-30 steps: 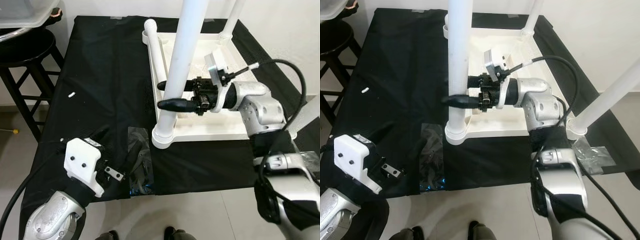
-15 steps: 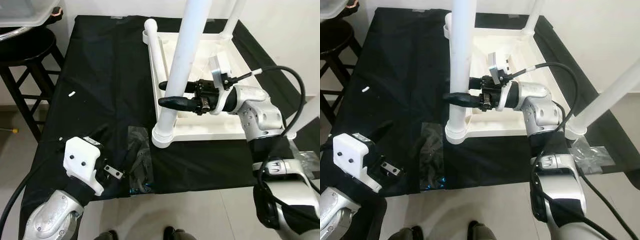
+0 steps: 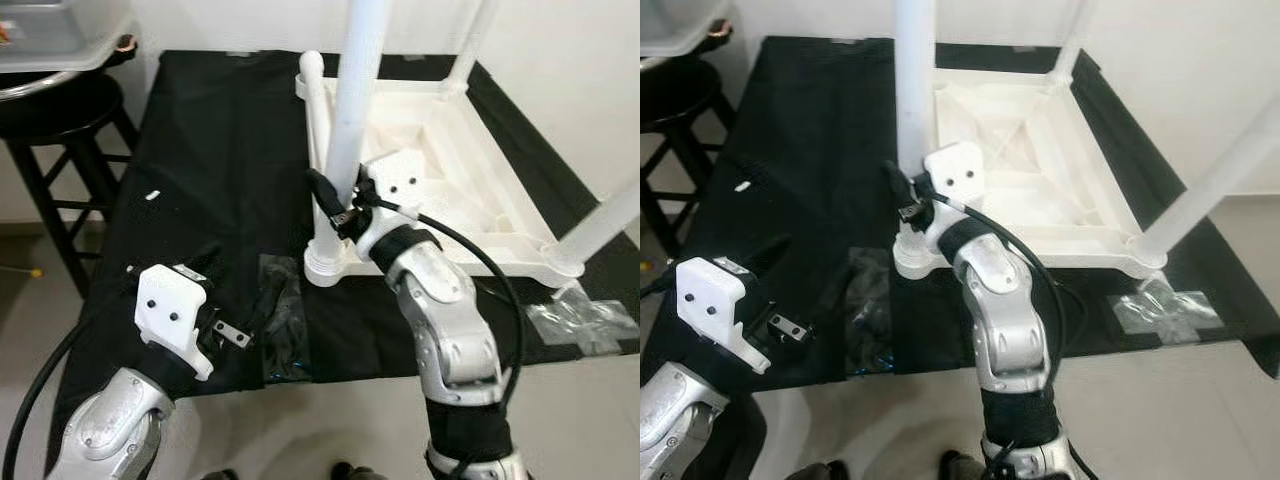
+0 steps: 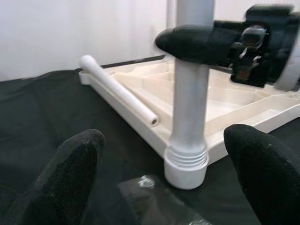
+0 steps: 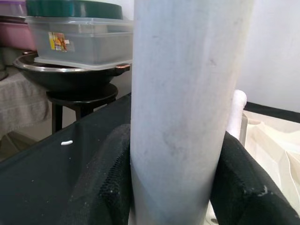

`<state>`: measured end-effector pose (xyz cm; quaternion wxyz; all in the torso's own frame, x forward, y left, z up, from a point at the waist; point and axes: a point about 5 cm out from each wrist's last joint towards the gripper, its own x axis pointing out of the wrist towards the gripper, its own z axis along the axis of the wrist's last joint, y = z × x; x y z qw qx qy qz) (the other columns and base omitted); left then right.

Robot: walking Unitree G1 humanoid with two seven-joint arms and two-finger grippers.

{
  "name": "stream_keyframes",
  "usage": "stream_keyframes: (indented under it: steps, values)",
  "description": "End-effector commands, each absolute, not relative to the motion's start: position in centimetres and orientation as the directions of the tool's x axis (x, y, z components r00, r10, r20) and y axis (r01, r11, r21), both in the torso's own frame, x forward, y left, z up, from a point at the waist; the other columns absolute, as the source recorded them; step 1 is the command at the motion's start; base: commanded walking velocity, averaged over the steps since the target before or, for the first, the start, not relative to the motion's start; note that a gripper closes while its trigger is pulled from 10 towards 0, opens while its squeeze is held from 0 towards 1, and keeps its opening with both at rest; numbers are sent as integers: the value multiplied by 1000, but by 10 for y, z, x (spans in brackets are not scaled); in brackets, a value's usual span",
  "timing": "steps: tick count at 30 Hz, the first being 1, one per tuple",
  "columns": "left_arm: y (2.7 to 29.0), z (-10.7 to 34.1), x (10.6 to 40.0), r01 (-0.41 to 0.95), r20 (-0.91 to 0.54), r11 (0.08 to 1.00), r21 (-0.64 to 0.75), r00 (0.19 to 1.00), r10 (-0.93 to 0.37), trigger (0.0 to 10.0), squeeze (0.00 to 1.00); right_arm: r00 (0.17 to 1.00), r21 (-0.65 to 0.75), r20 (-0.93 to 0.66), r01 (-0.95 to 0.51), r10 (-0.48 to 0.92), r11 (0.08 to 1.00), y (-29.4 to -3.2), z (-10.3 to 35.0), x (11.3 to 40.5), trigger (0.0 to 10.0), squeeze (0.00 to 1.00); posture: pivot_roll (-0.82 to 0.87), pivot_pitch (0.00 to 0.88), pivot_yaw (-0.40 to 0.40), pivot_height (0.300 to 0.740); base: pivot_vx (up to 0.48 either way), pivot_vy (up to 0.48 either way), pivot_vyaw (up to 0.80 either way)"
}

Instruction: Building children table

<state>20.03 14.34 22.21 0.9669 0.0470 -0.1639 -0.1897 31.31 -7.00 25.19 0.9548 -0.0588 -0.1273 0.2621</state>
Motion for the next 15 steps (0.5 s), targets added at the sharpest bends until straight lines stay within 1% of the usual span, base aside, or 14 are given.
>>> stream_keyframes:
  steps: [1,2,6,7,9,10,12,13,14,15]
  values:
    - [143,219,200,348,289,926,148,880,-377,10000,0,847,-153,65,-513,527,844,-76,224,321,10000,976,-14,242,-119,740,0,0,0]
    - [143,219,199,349,289,925,147,880,-378,10000,0,828,-156,77,-540,555,827,-79,227,324,10000,1000,-13,243,-119,740,0,0,0]
    - [143,219,199,350,289,925,146,879,-379,10000,0,803,-151,102,-571,587,807,-85,234,332,10000,1000,-11,245,-120,740,0,0,0]
    - [142,219,198,351,289,925,146,879,-379,10000,0,775,-156,116,-604,621,782,-89,241,338,10000,1000,-8,246,-122,740,0,0,0]
    - [142,219,197,351,290,925,145,879,-379,10000,0,679,-197,144,-693,720,694,-97,257,346,10000,1000,5,251,-126,740,0,0,0]
    - [141,219,197,351,290,925,145,879,-378,10000,0,646,-213,148,-719,749,662,-99,262,348,10000,1000,5,251,-126,740,0,0,0]
    - [142,219,196,350,289,926,144,880,-377,10000,0,542,-255,137,-790,829,558,-99,271,348,10000,1000,8,251,-126,740,0,0,0]
    - [142,219,195,350,288,926,144,880,-377,10000,0,456,-277,112,-839,883,469,-99,274,346,10000,545,14,254,-124,740,0,0,0]
    - [142,219,195,350,288,926,144,880,-377,10000,0,456,-277,112,-839,883,469,-99,274,346,10000,545,14,254,-124,740,0,0,0]
    - [141,219,195,350,287,926,143,880,-377,10000,0,372,-308,75,-874,925,376,-100,276,345,10000,0,28,256,-126,740,0,0,0]
